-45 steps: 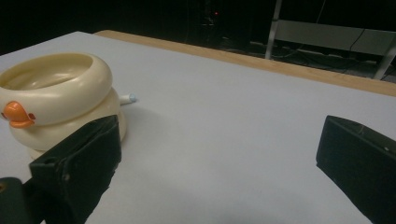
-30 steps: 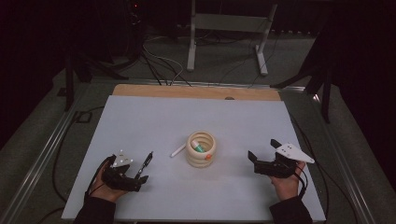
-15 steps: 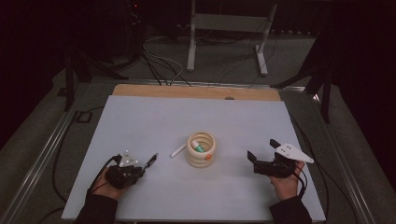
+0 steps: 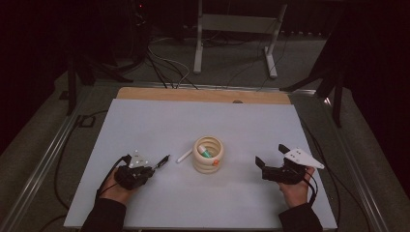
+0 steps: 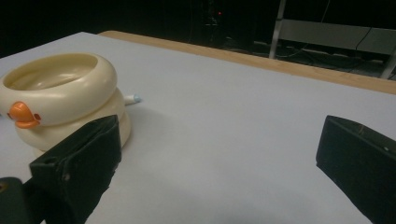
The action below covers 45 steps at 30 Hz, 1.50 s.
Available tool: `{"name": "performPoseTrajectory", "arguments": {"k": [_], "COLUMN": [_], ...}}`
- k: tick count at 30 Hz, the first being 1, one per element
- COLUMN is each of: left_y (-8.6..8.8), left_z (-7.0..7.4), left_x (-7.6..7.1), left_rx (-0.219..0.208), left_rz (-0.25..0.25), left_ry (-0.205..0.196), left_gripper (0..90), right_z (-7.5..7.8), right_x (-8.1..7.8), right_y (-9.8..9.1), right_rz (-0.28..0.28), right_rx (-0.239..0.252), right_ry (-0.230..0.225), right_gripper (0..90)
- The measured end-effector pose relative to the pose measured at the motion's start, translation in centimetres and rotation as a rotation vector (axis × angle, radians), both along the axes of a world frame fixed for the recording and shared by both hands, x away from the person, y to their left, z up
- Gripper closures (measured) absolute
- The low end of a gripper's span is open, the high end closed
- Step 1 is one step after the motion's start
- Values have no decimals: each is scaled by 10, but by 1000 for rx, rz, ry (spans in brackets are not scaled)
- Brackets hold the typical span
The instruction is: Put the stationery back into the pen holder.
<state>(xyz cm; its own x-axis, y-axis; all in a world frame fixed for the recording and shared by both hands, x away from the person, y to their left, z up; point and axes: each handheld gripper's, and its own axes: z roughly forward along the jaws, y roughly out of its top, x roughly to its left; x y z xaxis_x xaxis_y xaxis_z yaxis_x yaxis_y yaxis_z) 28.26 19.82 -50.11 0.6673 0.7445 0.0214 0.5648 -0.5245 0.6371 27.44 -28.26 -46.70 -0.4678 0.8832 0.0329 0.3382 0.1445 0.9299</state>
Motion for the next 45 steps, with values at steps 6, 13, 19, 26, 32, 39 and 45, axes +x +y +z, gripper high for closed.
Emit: {"name": "performPoseTrajectory", "arguments": {"k": [6, 13, 19, 26, 32, 39, 45], "left_y": [3, 1, -8, -13, -14, -16, -20], "left_z": [8, 21, 28, 35, 46, 61, 73], "left_x": [4, 9, 14, 19, 22, 27, 31], "left_rx": [-25, -68, -72, -72, -84, -96, -95], "left_rz": [1, -3, -29, -46, -54, -74, -104], "left_ry": [-21, -63, -87, -103, -130, -159, -170], "left_gripper": [803, 803, 803, 802, 802, 802, 802], "right_z": [0, -2, -2, -2, -2, -2, -2], "right_x": [0, 0, 1, 1, 1, 1, 1], "right_y": [0, 1, 1, 0, 0, -1, -1], "right_rz": [1, 2, 2, 0, -1, -2, -3], "right_rx": [3, 5, 8, 14, 16, 21, 25], "right_ry": [0, 4, 6, 7, 8, 9, 9], "right_gripper": [2, 1, 1, 1, 1, 1, 2]}}
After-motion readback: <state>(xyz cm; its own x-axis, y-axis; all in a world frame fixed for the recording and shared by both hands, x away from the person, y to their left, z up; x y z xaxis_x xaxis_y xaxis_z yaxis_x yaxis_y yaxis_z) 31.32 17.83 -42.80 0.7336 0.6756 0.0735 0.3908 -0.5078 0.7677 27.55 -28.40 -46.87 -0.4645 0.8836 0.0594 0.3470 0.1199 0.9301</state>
